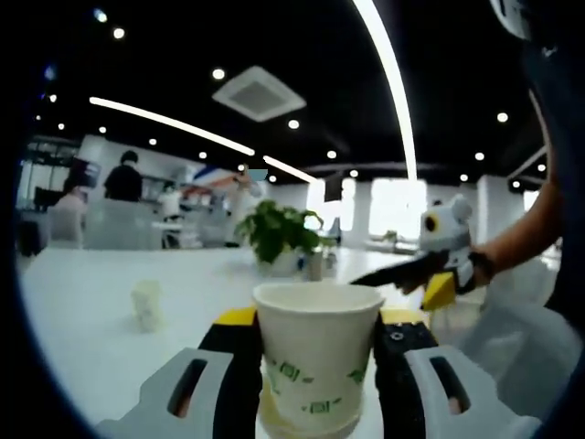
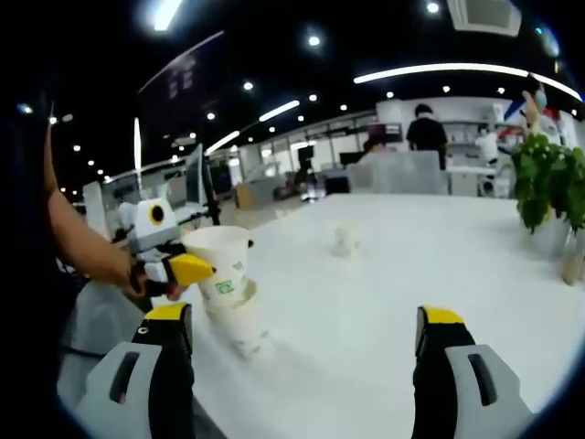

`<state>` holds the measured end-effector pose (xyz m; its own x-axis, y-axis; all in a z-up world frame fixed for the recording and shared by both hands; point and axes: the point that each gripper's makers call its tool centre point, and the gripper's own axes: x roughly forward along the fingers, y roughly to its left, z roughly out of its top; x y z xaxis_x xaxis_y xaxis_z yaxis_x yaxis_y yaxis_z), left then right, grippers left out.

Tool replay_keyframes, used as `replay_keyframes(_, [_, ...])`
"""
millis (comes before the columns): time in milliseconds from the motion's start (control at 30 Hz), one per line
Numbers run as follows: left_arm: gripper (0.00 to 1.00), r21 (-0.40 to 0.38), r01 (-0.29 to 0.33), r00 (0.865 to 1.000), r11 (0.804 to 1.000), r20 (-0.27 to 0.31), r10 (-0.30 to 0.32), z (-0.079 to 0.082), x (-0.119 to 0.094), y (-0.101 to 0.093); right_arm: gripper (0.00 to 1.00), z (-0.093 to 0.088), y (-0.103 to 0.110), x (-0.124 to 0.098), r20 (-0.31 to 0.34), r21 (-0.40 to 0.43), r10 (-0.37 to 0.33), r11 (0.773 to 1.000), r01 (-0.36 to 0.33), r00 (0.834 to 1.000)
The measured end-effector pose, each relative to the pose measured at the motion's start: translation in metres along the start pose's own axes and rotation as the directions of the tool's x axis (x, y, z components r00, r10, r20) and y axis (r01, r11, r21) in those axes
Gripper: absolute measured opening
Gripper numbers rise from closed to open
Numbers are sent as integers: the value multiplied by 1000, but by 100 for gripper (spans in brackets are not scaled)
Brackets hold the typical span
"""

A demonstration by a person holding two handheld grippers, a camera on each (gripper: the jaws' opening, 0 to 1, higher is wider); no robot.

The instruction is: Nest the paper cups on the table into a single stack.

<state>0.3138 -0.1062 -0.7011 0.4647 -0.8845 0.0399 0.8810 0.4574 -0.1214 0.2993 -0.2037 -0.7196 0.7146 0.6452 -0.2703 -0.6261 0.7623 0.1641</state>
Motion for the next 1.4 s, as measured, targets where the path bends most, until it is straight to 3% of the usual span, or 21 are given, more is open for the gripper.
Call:
replay_keyframes(167, [45, -12, -6, 1000, 1000, -22, 6, -8, -2, 1, 100, 0, -1, 0, 0, 4, -3, 1000, 3, 1000])
replay_keyframes(233, [45, -3, -23, 997, 1000, -74, 23, -19, -3, 4, 100, -1, -1, 0, 0, 3, -3, 1000, 3, 1000])
replay_keyframes(300, [46, -6, -14, 997, 1000, -71, 14, -19, -2, 2, 100, -1, 0, 0, -1, 5, -1, 1000, 1, 1000])
replay_keyframes(367, [46, 18, -23, 993, 1000, -117, 25, -27, -3, 3, 100, -1, 1, 1, -1, 5, 1, 1000, -1, 1000])
replay_keyframes(867, [49, 54, -19, 982, 998, -188, 29, -40, -8, 4, 100, -2, 5, 2, 3, 9, 5, 1000, -5, 1000])
replay_keyframes(1067, [57, 57, -26, 978, 998, -204, 37, -42, -8, 7, 100, 0, 5, 2, 8, 9, 6, 1000, -6, 1000])
replay_keyframes(1267, [83, 42, -61, 979, 997, -192, 68, -25, -11, 18, 100, 1, 4, 4, 16, 5, 6, 1000, -6, 1000])
replay_keyframes(1400, [87, 42, -79, 981, 996, -176, 85, -4, -16, 27, 100, 7, 3, 8, 22, -8, 13, 1000, -13, 1000])
